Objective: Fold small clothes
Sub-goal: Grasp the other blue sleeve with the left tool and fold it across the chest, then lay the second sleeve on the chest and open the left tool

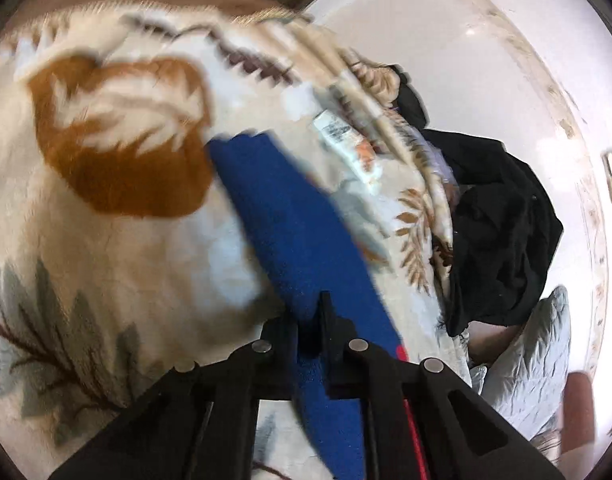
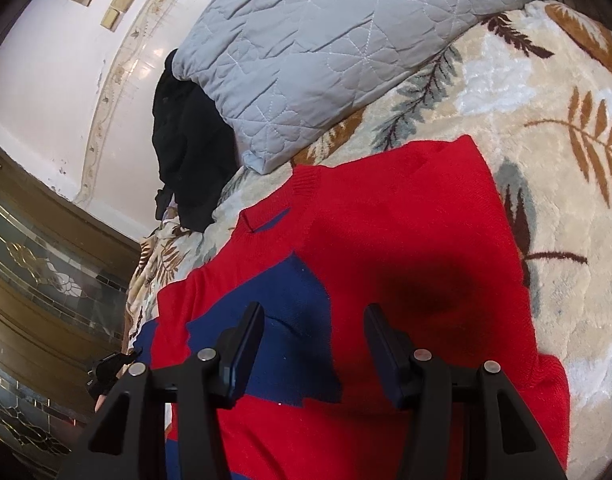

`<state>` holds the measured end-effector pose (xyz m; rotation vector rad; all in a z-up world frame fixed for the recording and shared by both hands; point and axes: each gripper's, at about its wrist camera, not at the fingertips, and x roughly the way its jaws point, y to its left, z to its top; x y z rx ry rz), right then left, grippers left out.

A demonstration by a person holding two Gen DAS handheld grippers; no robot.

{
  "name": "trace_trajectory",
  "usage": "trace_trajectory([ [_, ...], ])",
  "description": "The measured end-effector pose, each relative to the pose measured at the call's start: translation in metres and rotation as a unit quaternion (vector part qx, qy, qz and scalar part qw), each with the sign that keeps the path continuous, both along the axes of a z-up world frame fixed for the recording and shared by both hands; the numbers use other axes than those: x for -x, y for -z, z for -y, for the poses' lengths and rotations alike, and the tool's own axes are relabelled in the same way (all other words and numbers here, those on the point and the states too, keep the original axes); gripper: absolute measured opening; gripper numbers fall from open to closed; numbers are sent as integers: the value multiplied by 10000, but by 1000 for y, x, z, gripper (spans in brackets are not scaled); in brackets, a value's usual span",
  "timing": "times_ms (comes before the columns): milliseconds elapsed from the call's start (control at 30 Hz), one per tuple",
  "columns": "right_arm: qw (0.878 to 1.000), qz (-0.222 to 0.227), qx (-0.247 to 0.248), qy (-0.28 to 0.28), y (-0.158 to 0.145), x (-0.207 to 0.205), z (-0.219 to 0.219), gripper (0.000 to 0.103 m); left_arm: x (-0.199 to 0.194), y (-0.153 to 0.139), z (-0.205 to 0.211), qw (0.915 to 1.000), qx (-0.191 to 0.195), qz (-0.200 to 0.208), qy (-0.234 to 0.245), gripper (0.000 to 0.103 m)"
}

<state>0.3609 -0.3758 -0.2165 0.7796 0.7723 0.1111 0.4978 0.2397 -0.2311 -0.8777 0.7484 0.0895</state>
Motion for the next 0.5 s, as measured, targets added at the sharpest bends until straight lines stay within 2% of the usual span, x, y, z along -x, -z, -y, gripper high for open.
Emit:
trace_trajectory([
  [100, 9999, 98, 109, 90, -6, 4, 2, 56, 1, -38, 33, 9974, -564, 312, 332, 7],
  [167, 9994, 218, 175, 190, -13, 8, 7, 56, 4, -69, 71, 9903, -998, 589, 769, 7],
  [233, 9990, 294, 184, 292, -18, 12, 13, 56, 10, -96, 115, 9791, -1348, 847, 1264, 7],
  [300, 9983, 375, 108, 423, -23, 16, 22, 56, 19, -115, 169, 9624, -1671, 1070, 1857, 7],
  [367, 9976, 436, 57, 527, -27, 19, 30, 56, 32, -125, 229, 9391, -2023, 1211, 2499, 7],
  [500, 9961, 507, -68, 722, -33, 27, 48, 56, 60, -113, 337, 8938, -2178, 1227, 3724, 8],
])
